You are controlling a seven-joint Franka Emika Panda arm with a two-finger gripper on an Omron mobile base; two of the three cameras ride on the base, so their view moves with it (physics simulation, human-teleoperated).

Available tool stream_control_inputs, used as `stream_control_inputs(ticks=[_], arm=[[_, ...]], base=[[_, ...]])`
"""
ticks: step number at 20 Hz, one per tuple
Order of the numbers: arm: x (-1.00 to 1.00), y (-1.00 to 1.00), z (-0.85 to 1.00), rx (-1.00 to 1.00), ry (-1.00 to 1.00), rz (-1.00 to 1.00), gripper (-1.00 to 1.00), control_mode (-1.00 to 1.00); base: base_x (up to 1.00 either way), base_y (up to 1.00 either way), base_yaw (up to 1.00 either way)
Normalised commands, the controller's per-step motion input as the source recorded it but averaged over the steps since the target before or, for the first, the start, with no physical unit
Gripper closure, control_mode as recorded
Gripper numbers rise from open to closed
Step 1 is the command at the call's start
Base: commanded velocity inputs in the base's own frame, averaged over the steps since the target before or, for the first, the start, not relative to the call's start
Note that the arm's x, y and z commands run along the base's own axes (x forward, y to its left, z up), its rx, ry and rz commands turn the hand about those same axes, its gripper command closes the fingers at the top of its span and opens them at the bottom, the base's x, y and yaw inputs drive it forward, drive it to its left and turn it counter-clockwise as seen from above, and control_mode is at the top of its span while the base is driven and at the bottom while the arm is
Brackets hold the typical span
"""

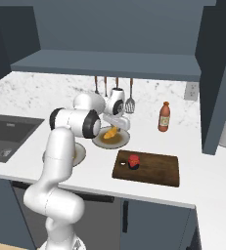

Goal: From the different types of pastries on the counter, select a croissant and place it on the cutting board. Then retrieve a jar of jam from the cabinet and place it alongside the croissant on the cutting board.

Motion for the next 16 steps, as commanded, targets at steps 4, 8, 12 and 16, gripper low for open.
stream_control_inputs(ticks=[4,8,12,16], arm=[[-0.15,-0.11,0.28,0.01,0.0,0.01,1.0,-1.0],[-0.15,-0.08,0.31,0.03,0.0,0.0,1.0,-1.0],[-0.28,-0.13,0.11,0.03,0.0,0.0,1.0,-1.0],[-0.34,-0.16,0.0,0.01,0.0,0.0,1.0,-1.0]], base=[[0.0,0.0,0.0],[0.0,0.0,0.0],[0.0,0.0,0.0],[0.0,0.0,0.0]])
